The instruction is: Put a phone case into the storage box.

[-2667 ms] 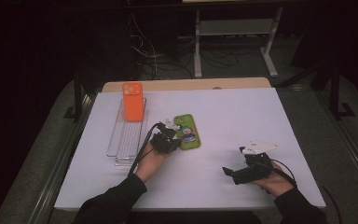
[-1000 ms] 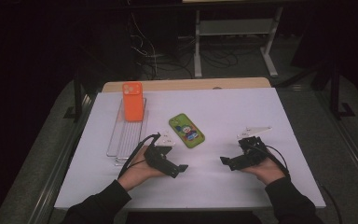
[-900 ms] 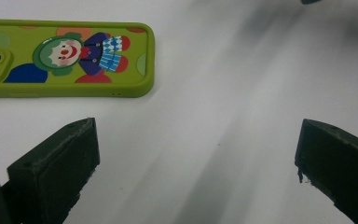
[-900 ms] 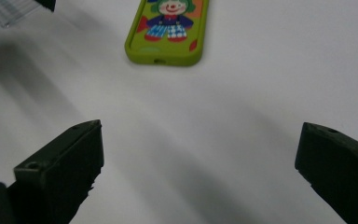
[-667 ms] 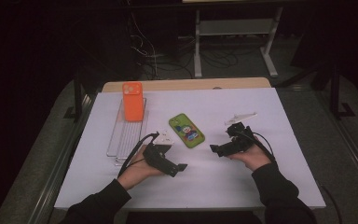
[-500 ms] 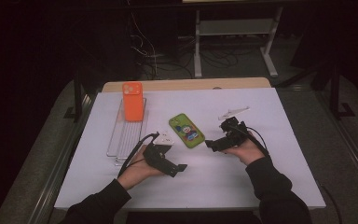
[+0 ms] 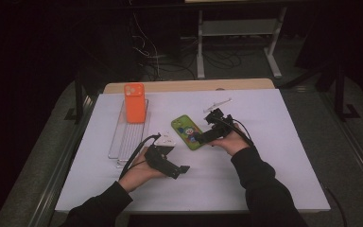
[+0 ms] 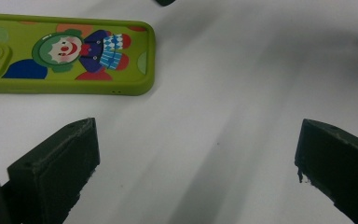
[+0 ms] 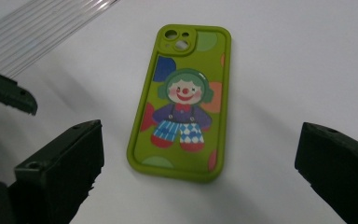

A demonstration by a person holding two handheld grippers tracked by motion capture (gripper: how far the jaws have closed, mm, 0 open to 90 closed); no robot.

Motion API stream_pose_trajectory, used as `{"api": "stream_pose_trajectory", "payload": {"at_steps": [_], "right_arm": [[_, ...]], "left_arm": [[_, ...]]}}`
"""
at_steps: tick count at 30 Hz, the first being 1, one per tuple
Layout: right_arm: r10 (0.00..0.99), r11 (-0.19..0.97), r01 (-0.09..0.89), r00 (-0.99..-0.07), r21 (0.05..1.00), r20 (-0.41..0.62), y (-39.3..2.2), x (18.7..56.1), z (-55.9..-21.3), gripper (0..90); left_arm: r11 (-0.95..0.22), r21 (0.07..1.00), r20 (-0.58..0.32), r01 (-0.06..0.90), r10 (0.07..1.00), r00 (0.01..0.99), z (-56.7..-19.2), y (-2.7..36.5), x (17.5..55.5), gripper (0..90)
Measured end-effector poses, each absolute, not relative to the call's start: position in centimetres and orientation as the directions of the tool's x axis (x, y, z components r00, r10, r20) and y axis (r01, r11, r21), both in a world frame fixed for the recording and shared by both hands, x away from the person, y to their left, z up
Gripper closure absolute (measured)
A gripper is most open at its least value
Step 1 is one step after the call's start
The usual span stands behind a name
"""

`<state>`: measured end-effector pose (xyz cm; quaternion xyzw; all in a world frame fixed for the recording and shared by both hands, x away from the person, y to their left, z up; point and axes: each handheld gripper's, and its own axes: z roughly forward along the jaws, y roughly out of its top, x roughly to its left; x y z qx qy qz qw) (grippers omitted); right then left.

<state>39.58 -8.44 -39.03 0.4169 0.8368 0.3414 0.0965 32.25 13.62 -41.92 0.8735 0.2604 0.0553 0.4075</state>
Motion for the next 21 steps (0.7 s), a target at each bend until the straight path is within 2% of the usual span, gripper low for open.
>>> {"api": "stream_pose_trajectory", "payload": {"at_steps": [21], "right_arm": [[0.773, 0.476, 0.667, -0.628, 0.573, 0.088, -4.3, 42.0, -42.2, 0.6]], "left_arm": [[-0.529, 0.742, -0.125, 0.412, 0.496, 0.86, -41.9, 13.7, 32.3, 0.0]]}}
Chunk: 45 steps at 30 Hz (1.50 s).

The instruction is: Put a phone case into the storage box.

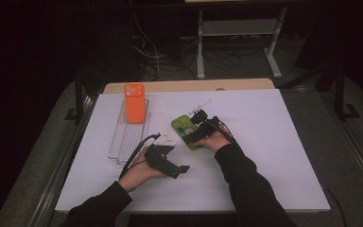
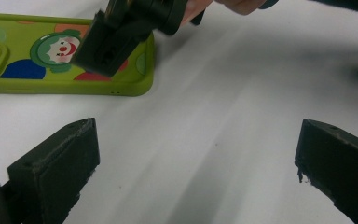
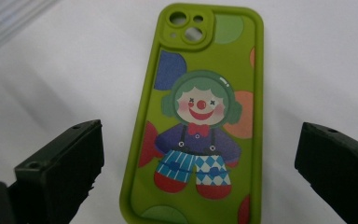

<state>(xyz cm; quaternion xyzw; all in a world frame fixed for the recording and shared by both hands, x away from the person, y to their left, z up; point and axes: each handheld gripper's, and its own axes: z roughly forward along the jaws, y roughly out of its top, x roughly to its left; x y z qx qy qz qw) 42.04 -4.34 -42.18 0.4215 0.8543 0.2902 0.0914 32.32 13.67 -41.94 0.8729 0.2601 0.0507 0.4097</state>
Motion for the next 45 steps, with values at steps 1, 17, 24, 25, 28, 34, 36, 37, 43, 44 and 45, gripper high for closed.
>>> {"api": "stream_pose_trajectory", "payload": {"at_steps": [1, 17, 24, 25, 28, 34, 36, 37, 43, 44, 45], "right_arm": [[0.771, 0.483, 0.667, -0.631, 0.568, 0.086, -4.3, 42.1, -42.4, 0.6], [0.769, 0.525, 0.68, -0.637, 0.512, 0.057, -3.5, 42.2, -44.0, 10.1], [0.779, 0.525, 0.682, -0.626, 0.509, 0.035, -3.3, 42.0, -43.9, 14.5], [0.781, 0.523, 0.683, -0.623, 0.509, 0.034, -3.3, 42.0, -43.9, 14.8], [0.783, 0.521, 0.686, -0.621, 0.509, 0.036, -3.3, 42.0, -43.9, 15.2], [0.778, 0.518, 0.682, -0.626, 0.516, 0.047, -3.5, 42.0, -43.8, 15.5], [0.775, 0.513, 0.677, -0.63, 0.527, 0.055, -3.7, 42.1, -43.7, 15.5], [0.774, 0.512, 0.675, -0.63, 0.531, 0.055, -3.7, 42.1, -43.6, 15.5], [0.756, 0.534, 0.651, -0.653, 0.539, 0.04, -4.5, 41.8, -42.5, 15.5], [0.76, 0.527, 0.655, -0.648, 0.541, 0.045, -4.6, 41.7, -42.2, 15.4], [0.756, 0.529, 0.652, -0.653, 0.543, 0.046, -4.9, 41.6, -42.0, 15.5]], "left_arm": [[-0.529, 0.742, -0.124, 0.411, 0.495, 0.86, -41.9, 13.7, 32.3, 0.0], [-0.517, 0.743, -0.139, 0.426, 0.503, 0.853, -42.0, 13.6, 32.2, 0.0], [-0.524, 0.738, -0.135, 0.425, 0.503, 0.854, -42.0, 13.7, 32.2, 0.0], [-0.526, 0.736, -0.135, 0.426, 0.503, 0.854, -42.0, 13.7, 32.2, 0.0], [-0.528, 0.734, -0.136, 0.426, 0.502, 0.854, -42.0, 13.7, 32.2, 0.0], [-0.524, 0.735, -0.139, 0.431, 0.505, 0.852, -42.1, 13.8, 32.4, 0.0], [-0.52, 0.737, -0.14, 0.431, 0.507, 0.851, -42.1, 13.9, 32.4, 0.0], [-0.53, 0.734, -0.132, 0.425, 0.503, 0.854, -42.1, 14.0, 32.5, 0.0], [-0.523, 0.736, -0.136, 0.429, 0.506, 0.852, -42.1, 14.1, 32.6, 0.0], [-0.523, 0.734, -0.14, 0.433, 0.507, 0.851, -42.2, 14.0, 32.6, 0.0], [-0.524, 0.733, -0.14, 0.433, 0.507, 0.851, -42.2, 14.0, 32.6, 0.0]]}}
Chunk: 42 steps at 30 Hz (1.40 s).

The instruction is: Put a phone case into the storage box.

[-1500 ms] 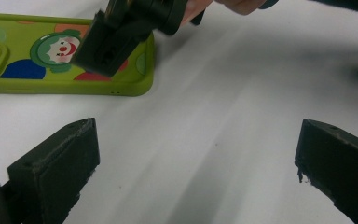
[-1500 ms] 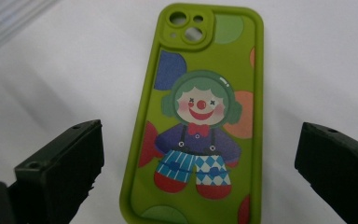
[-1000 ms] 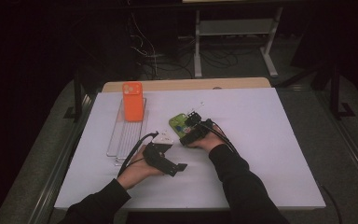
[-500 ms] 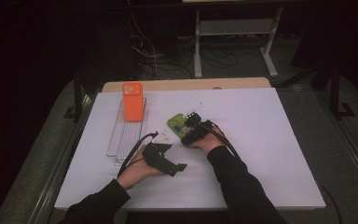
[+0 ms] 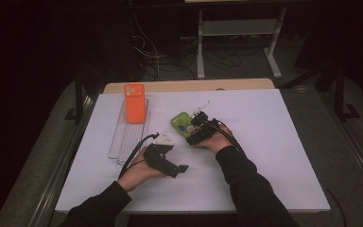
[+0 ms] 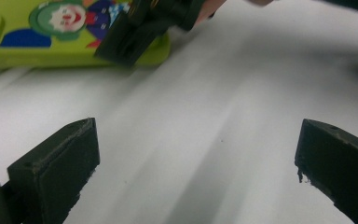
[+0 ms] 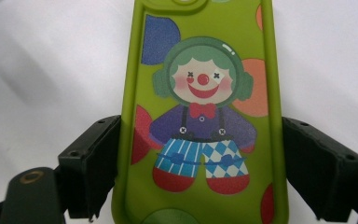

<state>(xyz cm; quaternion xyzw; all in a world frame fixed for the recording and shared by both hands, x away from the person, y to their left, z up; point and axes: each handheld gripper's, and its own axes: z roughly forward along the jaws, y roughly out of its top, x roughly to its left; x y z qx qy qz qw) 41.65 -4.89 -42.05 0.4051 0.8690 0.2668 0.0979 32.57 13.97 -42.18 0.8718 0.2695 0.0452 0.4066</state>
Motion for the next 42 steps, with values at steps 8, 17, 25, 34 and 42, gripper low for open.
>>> {"api": "stream_pose_trajectory", "payload": {"at_steps": [8, 17, 25, 34, 42], "right_arm": [[0.737, 0.546, 0.63, -0.674, 0.552, 0.042, -6.7, 40.9, -40.7, 15.4], [0.695, 0.588, 0.594, -0.718, 0.55, 0.033, -8.6, 39.7, -39.5, 15.4], [0.658, 0.619, 0.557, -0.753, 0.554, 0.021, -10.8, 38.4, -39.0, 15.4], [0.579, 0.696, 0.477, -0.815, 0.537, -0.027, -13.6, 37.4, -38.6, 15.4], [0.476, 0.753, 0.402, -0.879, 0.521, -0.01, -15.1, 36.5, -38.0, 15.4]], "left_arm": [[-0.555, 0.717, -0.121, 0.422, 0.497, 0.859, -42.3, 13.9, 32.7, 0.0], [-0.57, 0.701, -0.106, 0.43, 0.513, 0.852, -42.4, 14.1, 33.2, 0.0], [-0.558, 0.709, -0.112, 0.432, 0.516, 0.849, -41.7, 13.8, 33.5, 0.0], [-0.574, 0.733, -0.103, 0.364, 0.436, 0.894, -39.2, 13.4, 34.7, 0.0], [-0.626, 0.737, -0.066, 0.255, 0.308, 0.949, -37.7, 11.9, 35.3, 0.0]]}}
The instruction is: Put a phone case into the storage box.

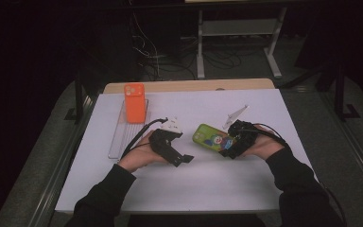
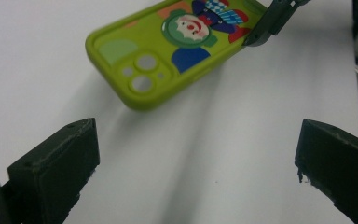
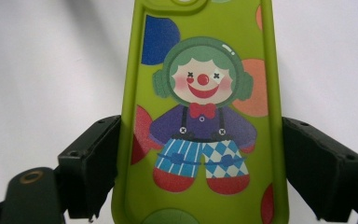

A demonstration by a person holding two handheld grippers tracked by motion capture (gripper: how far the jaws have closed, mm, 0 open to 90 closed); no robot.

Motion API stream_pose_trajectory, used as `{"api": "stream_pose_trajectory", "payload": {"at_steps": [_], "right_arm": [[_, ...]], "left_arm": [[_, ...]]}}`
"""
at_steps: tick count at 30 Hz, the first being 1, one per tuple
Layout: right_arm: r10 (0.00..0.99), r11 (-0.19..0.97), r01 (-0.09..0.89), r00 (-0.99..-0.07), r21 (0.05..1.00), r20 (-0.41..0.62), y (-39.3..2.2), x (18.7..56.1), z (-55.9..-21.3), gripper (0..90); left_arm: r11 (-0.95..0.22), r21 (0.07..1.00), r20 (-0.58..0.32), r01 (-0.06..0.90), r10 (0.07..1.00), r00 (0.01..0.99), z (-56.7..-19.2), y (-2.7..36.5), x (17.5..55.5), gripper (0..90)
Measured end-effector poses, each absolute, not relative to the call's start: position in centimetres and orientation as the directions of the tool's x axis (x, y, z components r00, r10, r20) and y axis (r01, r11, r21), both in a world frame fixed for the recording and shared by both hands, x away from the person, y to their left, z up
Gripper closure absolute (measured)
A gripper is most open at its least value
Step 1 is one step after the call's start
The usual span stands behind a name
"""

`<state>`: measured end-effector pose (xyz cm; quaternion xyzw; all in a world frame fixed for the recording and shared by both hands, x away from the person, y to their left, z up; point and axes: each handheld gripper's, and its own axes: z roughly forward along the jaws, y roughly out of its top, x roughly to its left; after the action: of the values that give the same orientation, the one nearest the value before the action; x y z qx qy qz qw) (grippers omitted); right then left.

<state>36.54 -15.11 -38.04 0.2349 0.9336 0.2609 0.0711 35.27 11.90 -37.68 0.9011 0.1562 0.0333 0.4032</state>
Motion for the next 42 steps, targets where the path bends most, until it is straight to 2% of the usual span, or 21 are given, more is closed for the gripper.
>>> {"api": "stream_pose_trajectory", "payload": {"at_steps": [7, 14, 21, 28, 36, 39, 42], "right_arm": [[0.373, 0.791, 0.32, -0.928, 0.522, 0.003, -14.6, 36.0, -38.3, 15.3], [0.256, 0.817, 0.232, -0.966, 0.528, 0.027, -13.2, 35.1, -38.5, 15.3], [0.195, 0.833, 0.183, -0.98, 0.523, 0.032, -11.9, 34.4, -38.6, 15.3], [0.133, 0.841, 0.133, -0.99, 0.525, 0.038, -10.8, 33.6, -38.6, 15.3], [0.107, 0.832, 0.115, -0.993, 0.543, 0.046, -10.2, 33.2, -38.2, 15.3], [0.101, 0.828, 0.109, -0.994, 0.55, 0.045, -10.2, 33.1, -38.2, 15.3], [0.096, 0.818, 0.114, -0.993, 0.564, 0.061, -10.2, 33.0, -38.1, 15.3]], "left_arm": [[-0.658, 0.736, -0.038, 0.158, 0.194, 0.98, -36.7, 11.4, 35.7, 0.0], [-0.687, 0.716, -0.045, 0.125, 0.134, 0.99, -37.3, 11.2, 35.7, 0.0], [-0.729, 0.682, -0.039, 0.057, 0.041, 0.998, -38.2, 10.3, 35.2, 0.0], [-0.749, 0.66, -0.068, 0.059, 0.019, 0.998, -38.8, 9.8, 34.7, 0.0], [-0.778, 0.628, -0.074, 0.022, -0.032, 0.997, -39.4, 9.2, 34.2, 0.0], [-0.783, 0.622, -0.062, 0.015, -0.03, 0.998, -39.5, 9.1, 33.9, 7.2], [-0.784, 0.62, -0.07, 0.013, -0.039, 0.997, -39.6, 9.1, 33.9, 7.7]]}}
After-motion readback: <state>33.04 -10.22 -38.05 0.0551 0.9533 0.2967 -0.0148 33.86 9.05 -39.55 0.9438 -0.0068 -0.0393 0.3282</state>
